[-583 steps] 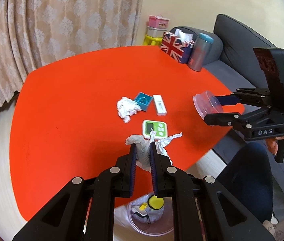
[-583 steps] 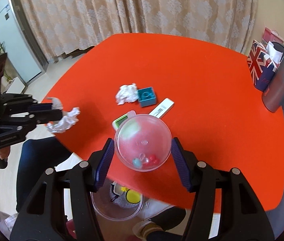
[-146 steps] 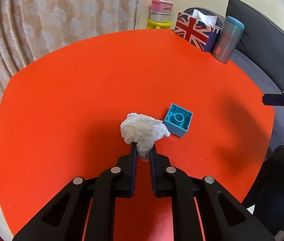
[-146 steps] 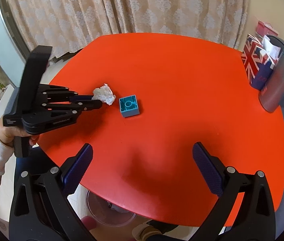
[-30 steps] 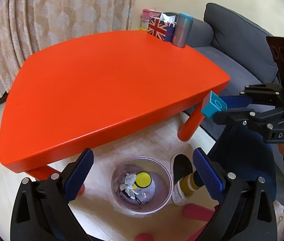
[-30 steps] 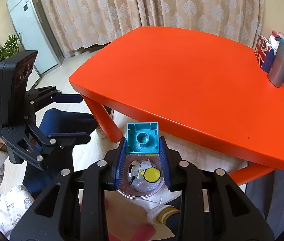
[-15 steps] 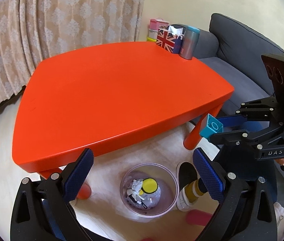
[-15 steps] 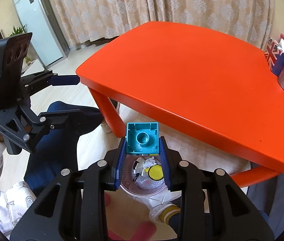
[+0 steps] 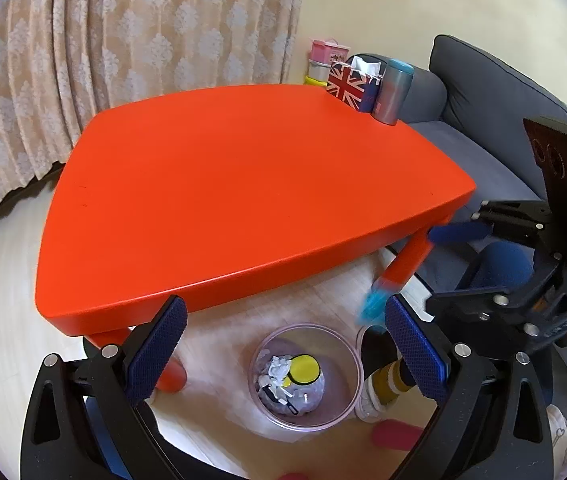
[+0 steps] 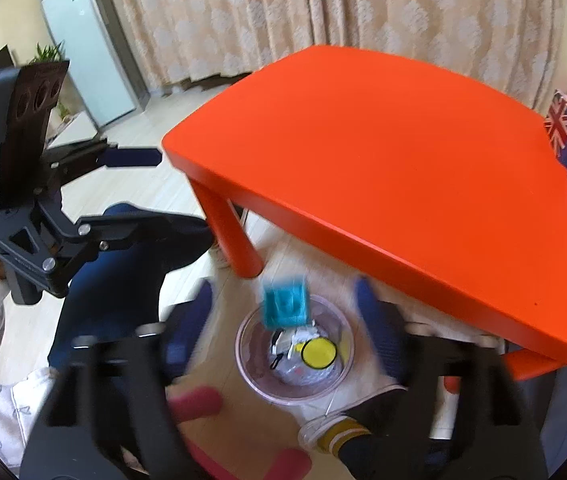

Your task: Collect trash

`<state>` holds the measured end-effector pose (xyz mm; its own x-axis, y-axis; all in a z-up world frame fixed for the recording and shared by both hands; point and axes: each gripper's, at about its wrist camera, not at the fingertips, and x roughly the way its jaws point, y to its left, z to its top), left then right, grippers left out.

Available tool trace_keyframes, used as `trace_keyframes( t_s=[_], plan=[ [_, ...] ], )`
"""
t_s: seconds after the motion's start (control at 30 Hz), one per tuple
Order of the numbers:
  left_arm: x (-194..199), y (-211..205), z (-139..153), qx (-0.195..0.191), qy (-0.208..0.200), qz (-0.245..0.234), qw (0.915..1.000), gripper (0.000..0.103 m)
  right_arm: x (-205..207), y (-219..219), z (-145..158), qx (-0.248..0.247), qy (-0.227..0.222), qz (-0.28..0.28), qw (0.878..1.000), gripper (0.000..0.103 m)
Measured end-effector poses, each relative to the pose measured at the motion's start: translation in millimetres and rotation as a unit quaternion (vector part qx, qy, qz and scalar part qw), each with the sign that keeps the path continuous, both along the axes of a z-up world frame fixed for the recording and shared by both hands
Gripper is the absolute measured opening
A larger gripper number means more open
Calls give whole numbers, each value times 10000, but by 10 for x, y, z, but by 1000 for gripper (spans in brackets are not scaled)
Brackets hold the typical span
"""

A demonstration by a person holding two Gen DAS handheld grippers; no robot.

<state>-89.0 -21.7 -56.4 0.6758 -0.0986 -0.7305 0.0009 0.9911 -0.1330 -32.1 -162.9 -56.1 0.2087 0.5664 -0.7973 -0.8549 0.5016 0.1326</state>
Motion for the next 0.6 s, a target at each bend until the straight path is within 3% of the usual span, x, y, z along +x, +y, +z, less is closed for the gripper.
trace_keyframes(
  t_s=[0.07, 0.2, 0.6],
  plan=[
    [10, -12, -3, 9, 6, 4, 10000, 95, 16, -26, 4, -3, -34, -100, 9999, 93],
    [5, -17, -10, 5, 13, -20, 10000, 95, 13, -49, -4, -64, -66, -206, 9997, 97],
    [39, -62, 6, 46, 10, -98, 9999, 95, 69, -155, 56, -32, -143, -614, 9980, 99]
  ],
)
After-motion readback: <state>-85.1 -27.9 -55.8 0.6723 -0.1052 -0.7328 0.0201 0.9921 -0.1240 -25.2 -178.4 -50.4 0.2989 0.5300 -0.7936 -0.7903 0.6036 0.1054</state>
